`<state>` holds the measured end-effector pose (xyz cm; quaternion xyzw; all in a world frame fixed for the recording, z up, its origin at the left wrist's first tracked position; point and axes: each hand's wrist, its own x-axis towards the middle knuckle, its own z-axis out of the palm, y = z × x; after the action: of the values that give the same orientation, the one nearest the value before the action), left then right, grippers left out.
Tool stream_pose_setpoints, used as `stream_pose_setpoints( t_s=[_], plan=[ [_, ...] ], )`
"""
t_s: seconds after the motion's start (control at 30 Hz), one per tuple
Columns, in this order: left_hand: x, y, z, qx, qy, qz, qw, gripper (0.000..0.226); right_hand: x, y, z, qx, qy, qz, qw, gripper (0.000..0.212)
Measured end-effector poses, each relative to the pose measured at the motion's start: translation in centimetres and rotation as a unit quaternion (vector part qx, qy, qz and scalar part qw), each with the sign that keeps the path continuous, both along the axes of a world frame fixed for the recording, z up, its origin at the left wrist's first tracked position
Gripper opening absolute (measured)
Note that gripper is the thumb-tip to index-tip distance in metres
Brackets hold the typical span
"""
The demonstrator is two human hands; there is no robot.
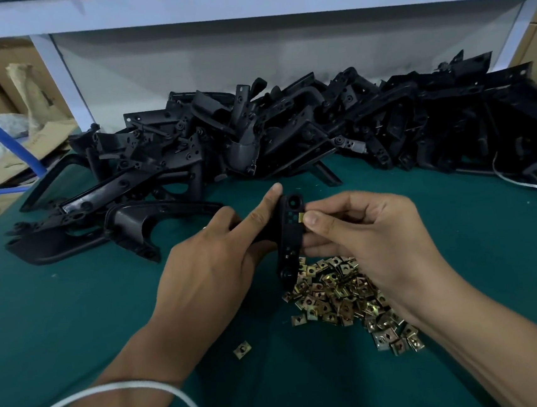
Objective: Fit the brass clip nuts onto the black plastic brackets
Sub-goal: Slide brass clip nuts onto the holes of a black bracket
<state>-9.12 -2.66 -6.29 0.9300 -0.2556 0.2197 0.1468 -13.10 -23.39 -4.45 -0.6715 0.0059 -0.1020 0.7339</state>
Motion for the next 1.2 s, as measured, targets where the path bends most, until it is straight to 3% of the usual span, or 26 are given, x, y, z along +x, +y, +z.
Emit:
stream_pose_setpoints(
  t_s=[0.17,0.4,0.57,0.67,0.8,0.87,1.0,1.2],
  plan=[
    [-0.2,-0.4,-0.1,0.020,0.001,0.012,1.000,0.069,-0.2,0.0,0.4,-0.034,0.013,-0.012,0.999,0.013],
    [-0.5,-0.9,0.1,0.043,-0.024,0.027,0.998,0.068,-1.5,0.8,0.5,-0.266,-0.082,-0.106,0.955,0.027],
    [0.2,-0.3,-0.2,-0.025,0.010,0.054,0.998,0.066,-0.9,0.1,0.8,-0.330,-0.045,-0.044,0.942,0.025],
    [1.3,0.7,-0.3,-0.054,0.008,0.106,0.993,0.067,-0.1,-0.4,0.3,-0.455,-0.035,-0.044,0.889,0.014],
    [1.6,1.4,-0.7,-0.056,0.023,0.115,0.992,0.067,1.1,0.6,-1.1,-0.582,-0.064,0.001,0.810,0.025],
    [1.6,1.2,-0.8,-0.056,0.033,0.111,0.992,0.067,1.5,1.4,-1.9,-0.602,-0.070,0.005,0.795,0.029],
    [1.8,1.2,-0.9,-0.064,0.038,0.113,0.991,0.066,1.3,2.3,-2.7,-0.594,-0.099,-0.017,0.798,0.018],
    [1.7,1.2,-0.9,-0.064,0.036,0.115,0.991,0.066,1.0,1.4,-2.2,-0.533,-0.113,-0.007,0.838,0.014]
  ],
)
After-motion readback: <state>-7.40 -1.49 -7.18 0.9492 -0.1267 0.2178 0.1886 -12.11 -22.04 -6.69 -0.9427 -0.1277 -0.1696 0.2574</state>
